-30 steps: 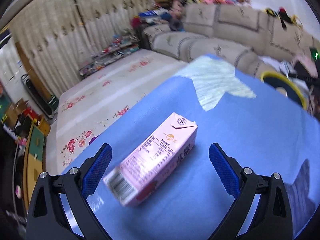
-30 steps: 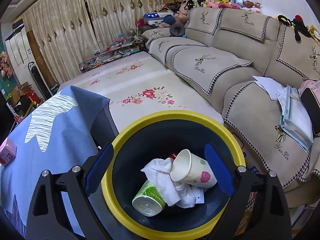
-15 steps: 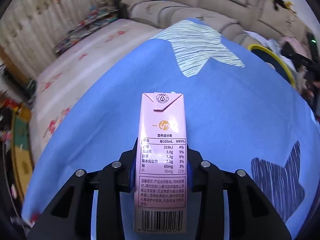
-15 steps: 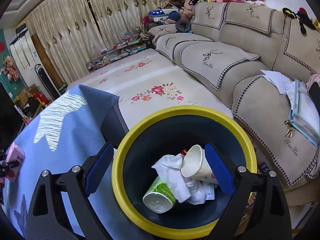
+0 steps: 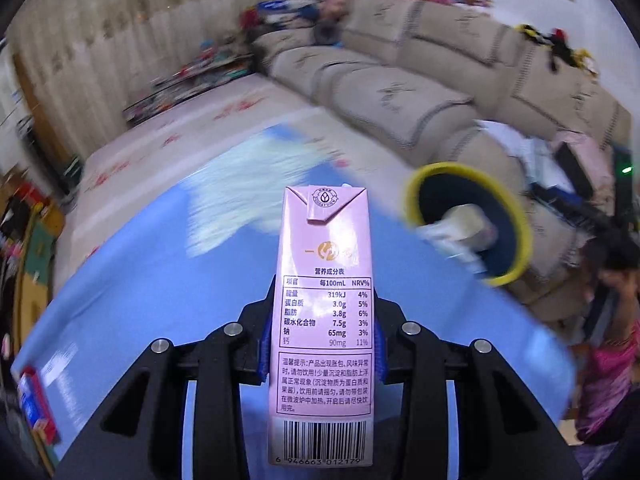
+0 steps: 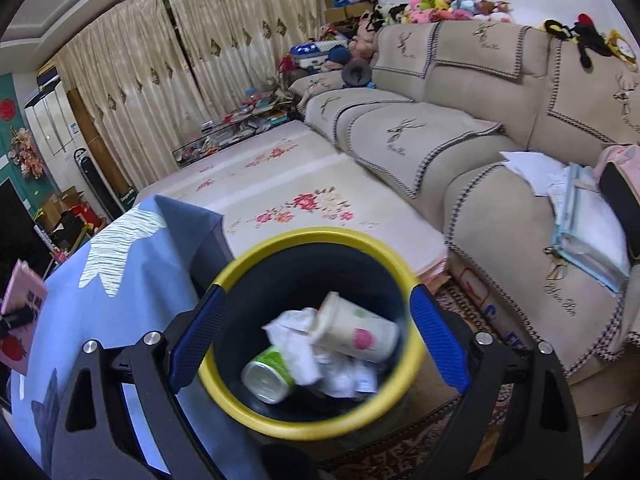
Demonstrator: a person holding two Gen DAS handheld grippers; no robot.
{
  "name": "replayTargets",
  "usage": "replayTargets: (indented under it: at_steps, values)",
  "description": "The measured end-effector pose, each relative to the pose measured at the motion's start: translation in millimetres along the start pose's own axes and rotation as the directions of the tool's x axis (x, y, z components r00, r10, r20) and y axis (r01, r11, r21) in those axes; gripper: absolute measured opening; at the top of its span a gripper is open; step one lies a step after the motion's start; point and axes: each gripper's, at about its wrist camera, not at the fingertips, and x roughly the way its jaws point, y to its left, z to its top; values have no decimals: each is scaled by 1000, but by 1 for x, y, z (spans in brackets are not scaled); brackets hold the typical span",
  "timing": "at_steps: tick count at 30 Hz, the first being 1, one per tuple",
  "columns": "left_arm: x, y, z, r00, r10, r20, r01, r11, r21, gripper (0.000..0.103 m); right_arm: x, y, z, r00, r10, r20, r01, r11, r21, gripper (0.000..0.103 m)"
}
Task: Collect trash
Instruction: 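Carry the pink carton over the bin and open the left gripper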
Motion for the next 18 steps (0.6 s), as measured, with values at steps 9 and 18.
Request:
replayTargets:
  at_steps: [9, 18]
  values:
    - [75, -149, 74, 992, -116, -44, 121, 986, 111, 37, -13, -41, -16, 1000, -19, -17, 19, 1000, -23, 88]
    - [188, -202, 118, 984, -60, -165, 75, 994, 86, 37, -12, -75, -31, 998, -33, -49, 32, 999, -14, 88]
